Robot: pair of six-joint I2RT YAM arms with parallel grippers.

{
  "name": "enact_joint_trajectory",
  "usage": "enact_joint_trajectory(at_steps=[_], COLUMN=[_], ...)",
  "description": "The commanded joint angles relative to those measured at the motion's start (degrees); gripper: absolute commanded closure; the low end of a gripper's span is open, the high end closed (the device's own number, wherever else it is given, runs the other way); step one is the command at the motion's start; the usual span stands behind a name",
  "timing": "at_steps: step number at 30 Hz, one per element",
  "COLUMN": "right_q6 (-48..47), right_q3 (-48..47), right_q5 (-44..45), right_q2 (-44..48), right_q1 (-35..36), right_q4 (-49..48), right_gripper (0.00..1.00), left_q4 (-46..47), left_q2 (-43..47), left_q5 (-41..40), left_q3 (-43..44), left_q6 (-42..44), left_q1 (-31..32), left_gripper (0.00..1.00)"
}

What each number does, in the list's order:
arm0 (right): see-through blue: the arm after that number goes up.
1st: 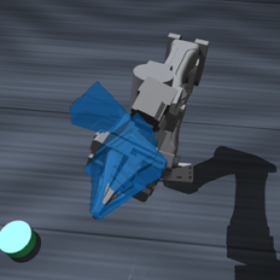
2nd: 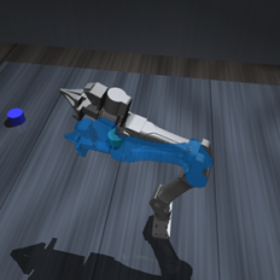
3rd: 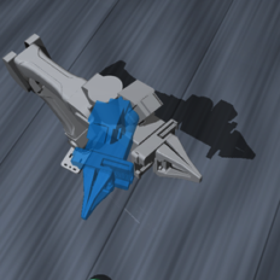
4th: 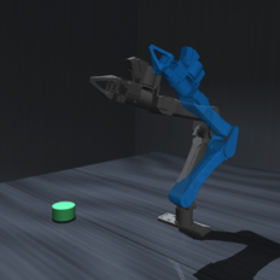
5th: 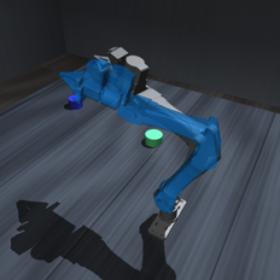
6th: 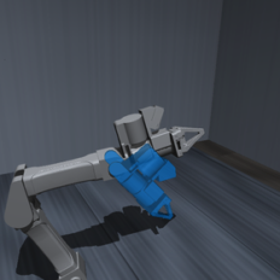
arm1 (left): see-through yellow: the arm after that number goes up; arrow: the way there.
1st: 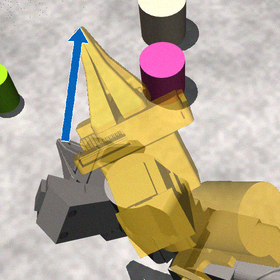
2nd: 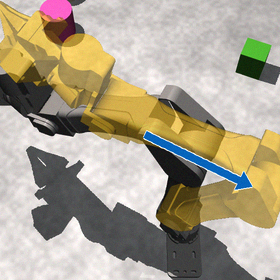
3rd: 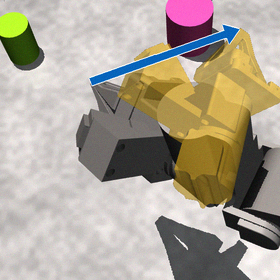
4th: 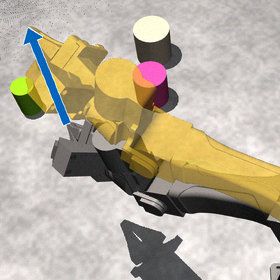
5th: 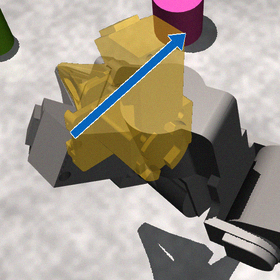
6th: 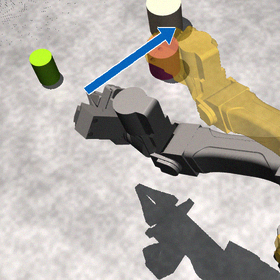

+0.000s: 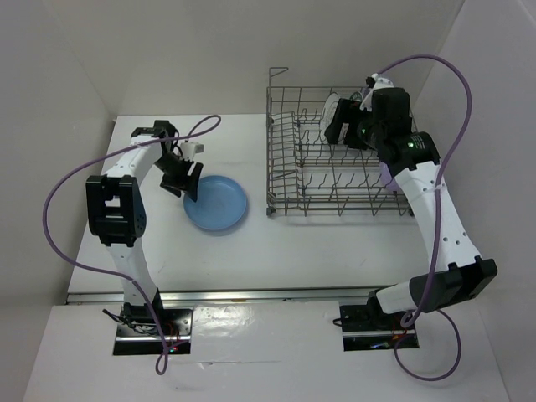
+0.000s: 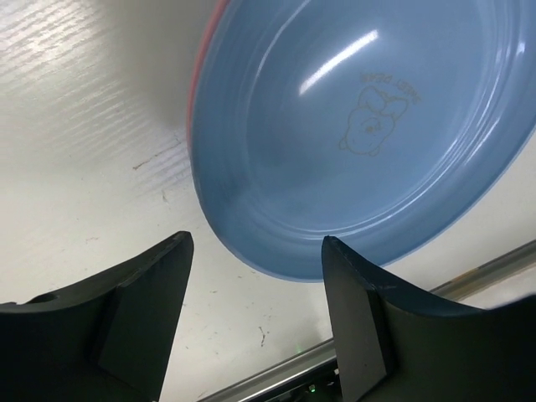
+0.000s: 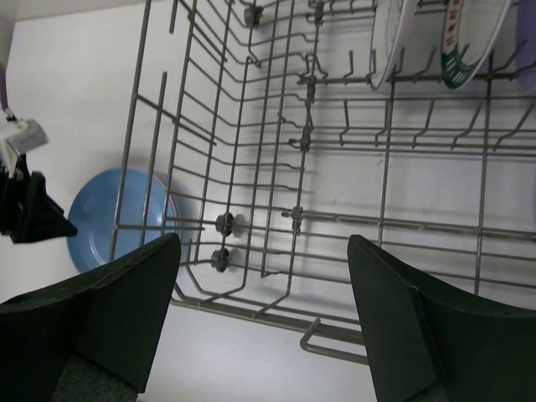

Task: Unload the plates from the dish rack

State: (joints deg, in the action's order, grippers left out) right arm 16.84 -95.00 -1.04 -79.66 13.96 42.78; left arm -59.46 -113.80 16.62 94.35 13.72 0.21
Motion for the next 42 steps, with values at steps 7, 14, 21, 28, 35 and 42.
enact_joint_trajectory(at_steps=[7, 14, 21, 28, 35, 42], right_q6=[-0.5, -0.5, -1.0, -2.4, -4.5, -6.5], right_q3=[1.9, 2.5, 2.5, 0.1, -4.9, -4.3], right_q5=[-7.7, -8.2, -5.9, -0.6, 14.7, 22.4], right_q2=[2.3, 4.0, 3.5, 1.0, -10.8, -17.5], right_q1=[-0.8, -0.8, -1.9, -8.0, -22.6, -26.6], right_q4=[-1.5, -1.5, 1.2, 3.1, 4.3, 0.1], right_gripper=[0.12, 0.12, 0.12, 0.12, 0.12, 0.12], left_q4=[7.2, 11.5, 12.0, 11.4, 8.5, 6.7], left_q2=[0.5, 0.5, 0.5, 1.0, 2.9, 4.8], left_q5=[-9.3, -14.4, -14.4, -12.1, -8.0, -6.3], left_q3=[-2.5, -8.2, -8.9, -8.4, -2.5, -0.5], left_q6=[-2.6, -2.6, -3.2, -3.2, -3.8, -4.3], left_q1=[2.3, 6.0, 6.0, 6.0, 6.0, 6.6], left_gripper=[0.25, 0.25, 0.25, 0.25, 0.23, 0.21])
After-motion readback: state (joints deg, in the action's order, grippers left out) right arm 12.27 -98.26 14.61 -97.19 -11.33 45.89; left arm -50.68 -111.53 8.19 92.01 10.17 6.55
